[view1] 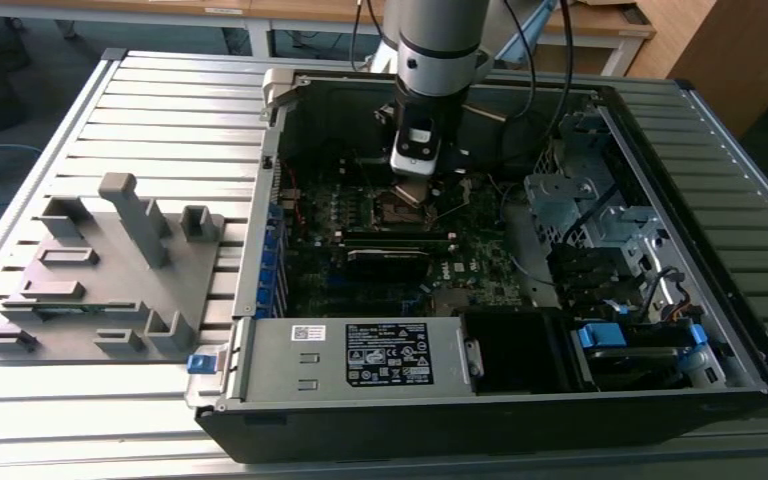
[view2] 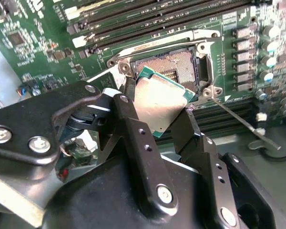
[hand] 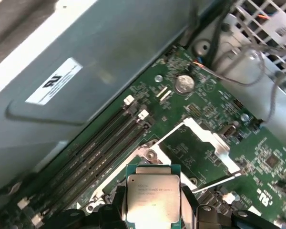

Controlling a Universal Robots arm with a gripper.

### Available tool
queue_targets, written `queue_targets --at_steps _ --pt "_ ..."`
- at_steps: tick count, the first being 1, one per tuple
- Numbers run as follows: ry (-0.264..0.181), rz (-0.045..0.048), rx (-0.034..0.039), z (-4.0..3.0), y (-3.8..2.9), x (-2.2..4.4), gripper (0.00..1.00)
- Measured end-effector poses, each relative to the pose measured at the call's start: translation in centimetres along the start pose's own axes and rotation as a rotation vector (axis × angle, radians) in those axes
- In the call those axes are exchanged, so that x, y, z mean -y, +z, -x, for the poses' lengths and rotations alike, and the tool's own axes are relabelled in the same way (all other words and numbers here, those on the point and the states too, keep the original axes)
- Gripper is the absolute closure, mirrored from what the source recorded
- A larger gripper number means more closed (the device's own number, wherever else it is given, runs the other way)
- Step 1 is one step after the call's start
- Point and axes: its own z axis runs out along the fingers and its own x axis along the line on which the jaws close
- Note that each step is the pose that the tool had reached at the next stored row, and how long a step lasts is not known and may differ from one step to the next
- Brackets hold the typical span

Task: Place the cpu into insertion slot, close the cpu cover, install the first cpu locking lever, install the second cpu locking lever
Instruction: 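Place the cpu into insertion slot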

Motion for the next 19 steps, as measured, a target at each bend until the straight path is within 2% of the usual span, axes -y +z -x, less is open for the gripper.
queue_targets --at_steps 19 --pt "0.345 0.0058 0.0269 0.0 0.17 0.01 0.46"
